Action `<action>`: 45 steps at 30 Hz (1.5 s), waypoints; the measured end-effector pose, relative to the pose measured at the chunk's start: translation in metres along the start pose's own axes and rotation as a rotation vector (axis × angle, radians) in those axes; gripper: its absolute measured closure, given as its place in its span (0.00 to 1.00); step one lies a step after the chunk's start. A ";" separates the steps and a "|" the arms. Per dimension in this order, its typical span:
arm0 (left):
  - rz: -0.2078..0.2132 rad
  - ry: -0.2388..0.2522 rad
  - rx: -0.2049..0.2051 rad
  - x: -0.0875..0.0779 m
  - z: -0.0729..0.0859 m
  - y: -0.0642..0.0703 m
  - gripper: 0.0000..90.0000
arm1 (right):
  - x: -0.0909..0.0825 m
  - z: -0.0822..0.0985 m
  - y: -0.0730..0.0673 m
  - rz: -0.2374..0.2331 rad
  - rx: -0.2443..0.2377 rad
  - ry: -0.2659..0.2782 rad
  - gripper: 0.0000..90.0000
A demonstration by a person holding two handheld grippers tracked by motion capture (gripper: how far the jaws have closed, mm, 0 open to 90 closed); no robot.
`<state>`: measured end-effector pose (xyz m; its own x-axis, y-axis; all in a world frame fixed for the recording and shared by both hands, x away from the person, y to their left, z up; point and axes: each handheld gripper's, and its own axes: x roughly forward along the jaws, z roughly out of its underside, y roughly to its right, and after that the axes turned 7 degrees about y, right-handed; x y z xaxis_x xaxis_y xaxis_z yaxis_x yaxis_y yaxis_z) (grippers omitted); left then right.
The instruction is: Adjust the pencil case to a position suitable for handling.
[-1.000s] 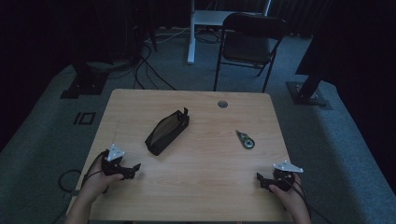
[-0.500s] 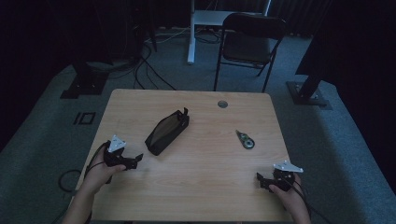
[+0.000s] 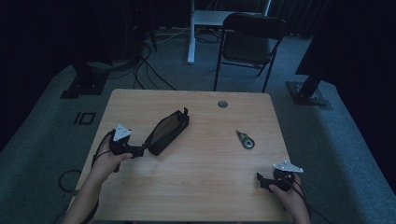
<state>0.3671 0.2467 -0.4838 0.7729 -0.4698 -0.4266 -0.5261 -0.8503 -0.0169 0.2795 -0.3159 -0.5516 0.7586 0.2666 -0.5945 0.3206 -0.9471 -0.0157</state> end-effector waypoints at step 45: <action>-0.065 -0.015 0.060 0.053 -0.010 0.028 0.91 | 0.000 0.000 0.000 0.000 0.000 0.000 0.14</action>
<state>0.3966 0.1957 -0.4980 0.8006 -0.4104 -0.4366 -0.4961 -0.8626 -0.0990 0.2794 -0.3159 -0.5516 0.7587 0.2669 -0.5943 0.3207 -0.9470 -0.0159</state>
